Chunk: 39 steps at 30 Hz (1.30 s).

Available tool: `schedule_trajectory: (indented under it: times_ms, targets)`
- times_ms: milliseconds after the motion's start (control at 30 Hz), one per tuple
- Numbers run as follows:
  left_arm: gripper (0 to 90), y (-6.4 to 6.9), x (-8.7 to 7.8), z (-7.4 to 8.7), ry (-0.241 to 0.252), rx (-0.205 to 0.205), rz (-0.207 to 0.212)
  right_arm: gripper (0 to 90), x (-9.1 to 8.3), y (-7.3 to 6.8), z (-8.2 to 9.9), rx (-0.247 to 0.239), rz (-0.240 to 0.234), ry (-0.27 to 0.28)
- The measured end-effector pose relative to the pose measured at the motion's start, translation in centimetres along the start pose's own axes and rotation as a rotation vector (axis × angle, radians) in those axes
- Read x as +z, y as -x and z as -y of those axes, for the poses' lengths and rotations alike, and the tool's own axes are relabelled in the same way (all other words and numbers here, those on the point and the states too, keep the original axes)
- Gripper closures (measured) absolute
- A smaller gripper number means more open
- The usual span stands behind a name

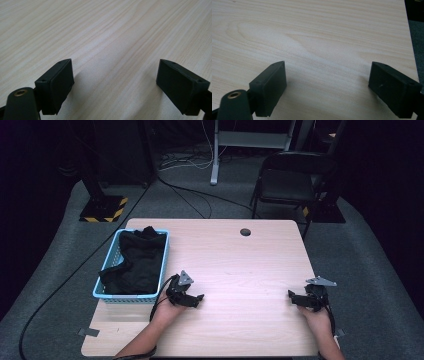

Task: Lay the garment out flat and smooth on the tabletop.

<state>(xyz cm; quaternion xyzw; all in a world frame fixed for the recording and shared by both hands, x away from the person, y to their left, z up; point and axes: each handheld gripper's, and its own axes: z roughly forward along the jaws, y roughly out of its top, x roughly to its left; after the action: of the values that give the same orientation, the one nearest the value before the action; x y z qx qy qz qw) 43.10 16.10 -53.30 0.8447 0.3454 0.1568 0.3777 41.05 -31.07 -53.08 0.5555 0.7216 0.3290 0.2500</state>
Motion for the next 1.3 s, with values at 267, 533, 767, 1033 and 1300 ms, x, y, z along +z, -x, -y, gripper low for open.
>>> schedule_trajectory:
  times_ms: [267,533,767,1033,1300]
  targets:
    - [12.5,0.3,0.1,-0.1,-0.001,0.004,-0.005,13.3,0.0,0.0,0.0,0.001,-0.001,0.0]
    - [0.3,1.0,0.4,-0.3,-0.022,0.024,0.008,13.3,0.0,0.0,0.0,0.001,-0.001,0.001]
    - [0.0,1.1,-0.3,-0.7,-0.001,0.012,0.0,13.3,0.0,0.0,0.0,0.001,-0.001,0.001]
    - [0.0,1.7,-1.2,-1.3,0.012,0.04,-0.021,13.3,0.0,0.0,0.0,0.001,-0.002,0.001]
    - [0.0,2.1,-2.4,-2.2,0.04,0.075,-0.039,13.3,0.0,0.0,0.0,0.001,-0.002,0.001]
